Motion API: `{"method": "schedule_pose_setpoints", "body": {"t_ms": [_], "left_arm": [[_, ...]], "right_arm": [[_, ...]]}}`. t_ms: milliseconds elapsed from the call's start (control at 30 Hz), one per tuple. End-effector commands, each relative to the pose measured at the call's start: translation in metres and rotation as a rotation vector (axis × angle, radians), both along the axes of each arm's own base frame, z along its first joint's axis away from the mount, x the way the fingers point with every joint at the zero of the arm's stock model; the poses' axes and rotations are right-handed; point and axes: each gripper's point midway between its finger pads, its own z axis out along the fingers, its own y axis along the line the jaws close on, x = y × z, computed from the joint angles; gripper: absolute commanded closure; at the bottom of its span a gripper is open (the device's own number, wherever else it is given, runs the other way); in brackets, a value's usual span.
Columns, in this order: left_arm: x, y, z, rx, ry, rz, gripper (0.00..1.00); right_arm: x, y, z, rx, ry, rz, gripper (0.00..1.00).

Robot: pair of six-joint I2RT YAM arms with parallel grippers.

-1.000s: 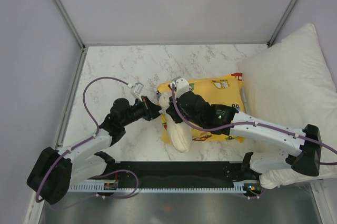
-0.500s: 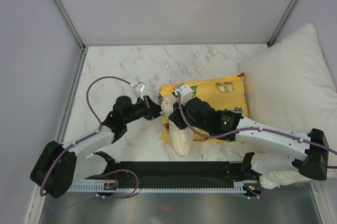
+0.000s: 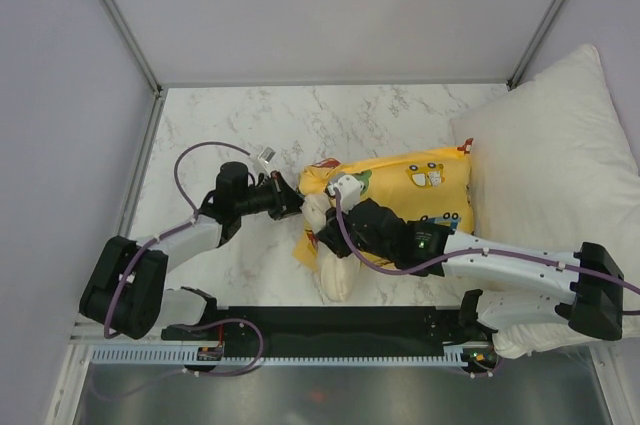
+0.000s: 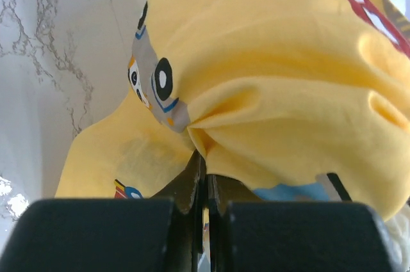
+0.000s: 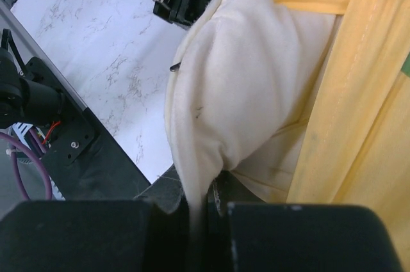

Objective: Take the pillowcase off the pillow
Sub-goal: Expand the opening of the pillowcase

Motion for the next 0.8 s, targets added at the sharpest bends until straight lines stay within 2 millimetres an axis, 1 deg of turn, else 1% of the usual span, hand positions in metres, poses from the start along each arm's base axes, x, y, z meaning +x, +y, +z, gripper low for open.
{"method": "schedule_pose_setpoints", "body": {"t_ms": [0, 100, 133, 167, 233, 267, 333, 467, 533, 633, 667, 733, 767], "left_arm": [[0.128, 0.070, 0.074, -0.025, -0.273, 0.502, 0.98], [0.136, 0.074, 0.078, -0.019, -0.276, 0.512, 0.98], [0.139, 0.076, 0.074, -0.012, -0.267, 0.517, 0.98], [0.142, 0.076, 0.077, -0.014, -0.271, 0.517, 0.98], [0.146, 0.076, 0.073, -0.011, -0.255, 0.520, 0.98], [0.149, 0.076, 0.075, -0.014, -0.258, 0.522, 0.98], [0.153, 0.076, 0.073, -0.018, -0.246, 0.524, 0.98], [0.166, 0.077, 0.072, -0.016, -0.233, 0.527, 0.98], [0.169, 0.077, 0.070, -0.012, -0.225, 0.527, 0.98], [0.175, 0.079, 0.069, -0.007, -0.217, 0.531, 0.98], [0.177, 0.079, 0.073, -0.009, -0.225, 0.531, 0.98], [0.180, 0.079, 0.071, -0.006, -0.220, 0.534, 0.98], [0.181, 0.079, 0.074, -0.010, -0.224, 0.533, 0.98]], "right_arm": [[-0.154, -0.016, -0.033, -0.092, 0.453, 0.466, 1.00], [-0.168, -0.019, -0.033, -0.091, 0.490, 0.494, 1.00], [-0.172, -0.019, -0.033, -0.088, 0.504, 0.503, 1.00], [-0.175, -0.020, -0.033, -0.089, 0.511, 0.512, 1.00], [-0.180, -0.020, -0.032, -0.082, 0.516, 0.527, 1.00], [-0.185, -0.019, -0.029, -0.073, 0.533, 0.544, 1.00], [-0.191, -0.017, -0.024, -0.048, 0.536, 0.569, 1.00], [-0.198, -0.016, -0.011, -0.007, 0.541, 0.592, 1.00], [-0.202, -0.015, -0.006, 0.014, 0.547, 0.604, 1.00], [-0.208, -0.016, -0.001, 0.028, 0.554, 0.618, 1.00], [-0.209, -0.016, 0.001, 0.033, 0.557, 0.621, 1.00], [-0.212, -0.016, 0.002, 0.035, 0.567, 0.629, 1.00], [-0.213, -0.017, 0.003, 0.036, 0.572, 0.631, 1.00]]}}
